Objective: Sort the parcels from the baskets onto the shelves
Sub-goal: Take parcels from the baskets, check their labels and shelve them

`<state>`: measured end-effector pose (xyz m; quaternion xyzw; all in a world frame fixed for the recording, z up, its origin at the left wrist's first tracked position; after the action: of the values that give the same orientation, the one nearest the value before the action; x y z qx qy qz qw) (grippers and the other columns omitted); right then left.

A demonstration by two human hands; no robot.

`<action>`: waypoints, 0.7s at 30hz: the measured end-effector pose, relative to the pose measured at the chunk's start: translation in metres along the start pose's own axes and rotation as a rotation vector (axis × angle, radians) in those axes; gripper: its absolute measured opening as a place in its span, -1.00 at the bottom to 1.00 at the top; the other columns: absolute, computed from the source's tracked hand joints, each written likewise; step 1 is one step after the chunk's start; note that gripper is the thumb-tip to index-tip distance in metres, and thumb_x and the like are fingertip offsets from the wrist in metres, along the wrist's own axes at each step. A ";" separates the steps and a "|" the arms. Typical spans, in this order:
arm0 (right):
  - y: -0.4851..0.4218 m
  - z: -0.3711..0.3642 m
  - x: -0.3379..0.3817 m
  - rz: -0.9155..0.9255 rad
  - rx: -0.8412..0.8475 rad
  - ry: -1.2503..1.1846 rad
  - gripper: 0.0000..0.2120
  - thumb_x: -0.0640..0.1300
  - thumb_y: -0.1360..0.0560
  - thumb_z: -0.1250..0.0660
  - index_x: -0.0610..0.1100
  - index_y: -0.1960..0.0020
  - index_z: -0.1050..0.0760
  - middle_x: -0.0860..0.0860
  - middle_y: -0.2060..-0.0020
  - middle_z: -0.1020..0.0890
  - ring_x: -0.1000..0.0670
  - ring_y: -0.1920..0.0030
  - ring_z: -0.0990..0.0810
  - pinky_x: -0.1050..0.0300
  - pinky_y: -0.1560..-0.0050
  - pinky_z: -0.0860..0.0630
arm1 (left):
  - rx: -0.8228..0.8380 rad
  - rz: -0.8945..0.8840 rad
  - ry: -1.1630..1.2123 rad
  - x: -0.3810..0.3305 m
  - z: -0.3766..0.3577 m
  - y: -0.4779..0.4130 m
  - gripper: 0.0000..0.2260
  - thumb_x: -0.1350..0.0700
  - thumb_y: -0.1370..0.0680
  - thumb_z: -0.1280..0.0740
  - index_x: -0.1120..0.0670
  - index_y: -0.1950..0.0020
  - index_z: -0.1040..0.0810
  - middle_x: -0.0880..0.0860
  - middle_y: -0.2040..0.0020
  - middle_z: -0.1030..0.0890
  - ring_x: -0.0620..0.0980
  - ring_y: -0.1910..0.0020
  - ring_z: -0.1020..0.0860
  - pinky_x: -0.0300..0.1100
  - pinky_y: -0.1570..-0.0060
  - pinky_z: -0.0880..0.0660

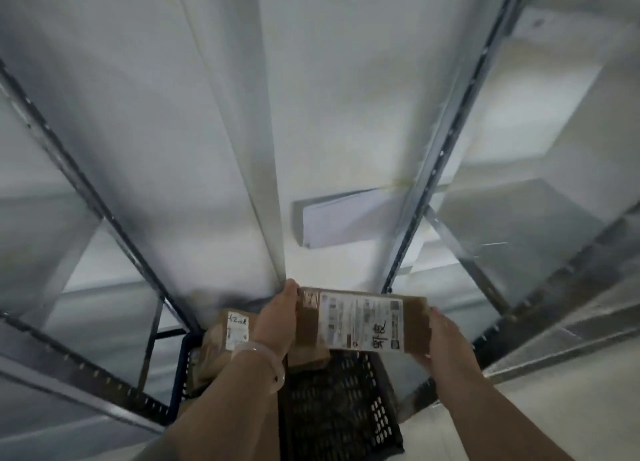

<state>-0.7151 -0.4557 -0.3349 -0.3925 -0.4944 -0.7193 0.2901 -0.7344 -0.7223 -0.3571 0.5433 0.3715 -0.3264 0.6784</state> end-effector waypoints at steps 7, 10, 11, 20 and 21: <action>0.100 0.063 0.061 0.237 -0.128 0.142 -0.74 0.11 -0.64 -0.07 0.07 -0.08 -0.50 0.11 0.17 -0.53 0.03 0.07 -0.54 -0.05 -0.12 -0.49 | 0.188 -0.101 0.101 -0.067 -0.015 0.108 -0.59 -0.26 -0.61 -0.12 0.01 -0.03 -0.60 0.04 0.13 -0.73 0.09 -0.02 -0.64 0.09 -0.21 -0.50; 0.122 0.102 0.068 0.244 -0.183 0.025 -0.77 0.11 -0.61 -0.17 0.02 -0.13 -0.47 0.03 0.15 -0.52 -0.12 -0.01 -0.57 -0.20 -0.14 -0.54 | 0.266 -0.186 0.045 -0.097 -0.035 0.145 -0.57 -0.30 -0.51 -0.24 -0.09 -0.23 -0.58 0.00 -0.09 -0.69 0.07 -0.17 -0.58 0.12 -0.30 -0.43; 0.129 0.115 0.067 0.230 -0.192 -0.034 -0.77 0.09 -0.61 -0.19 -0.02 -0.14 -0.46 -0.02 0.13 -0.54 -0.16 -0.02 -0.57 -0.22 -0.11 -0.57 | 0.284 -0.231 0.018 -0.107 -0.042 0.156 -0.58 -0.25 -0.49 -0.26 -0.12 -0.28 -0.55 -0.01 -0.09 -0.68 0.07 -0.16 -0.58 0.12 -0.28 -0.45; 0.191 0.257 0.028 0.189 -0.206 -0.246 -0.71 0.10 -0.57 -0.26 0.02 -0.25 -0.43 -0.12 -0.12 -0.57 -0.18 -0.04 -0.62 -0.06 0.20 -0.65 | 0.478 -0.687 -0.191 -0.170 -0.163 0.286 -0.49 0.28 -0.47 -0.45 0.00 -0.35 -0.40 -0.09 -0.08 -0.62 -0.19 -0.01 -0.60 -0.37 0.14 -0.56; 0.198 0.278 0.023 0.198 -0.203 -0.232 -0.68 0.12 -0.54 -0.30 0.06 -0.26 -0.43 -0.10 -0.13 -0.58 -0.18 -0.04 -0.63 -0.03 0.22 -0.65 | 0.489 -0.721 -0.208 -0.175 -0.181 0.301 -0.53 0.29 -0.47 -0.44 -0.03 -0.31 -0.43 -0.12 -0.04 -0.62 -0.21 0.02 -0.59 -0.39 0.16 -0.54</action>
<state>-0.4905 -0.2634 -0.1631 -0.5467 -0.4085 -0.6833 0.2592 -0.5961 -0.4790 -0.0826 0.4880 0.3788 -0.6730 0.4067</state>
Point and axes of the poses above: each hand's wrist, its own y-axis away from the middle knuckle, its own z-axis out of the back of the hand, x = y × z, the point moved 6 cm from there along -y, towards the middle knuckle
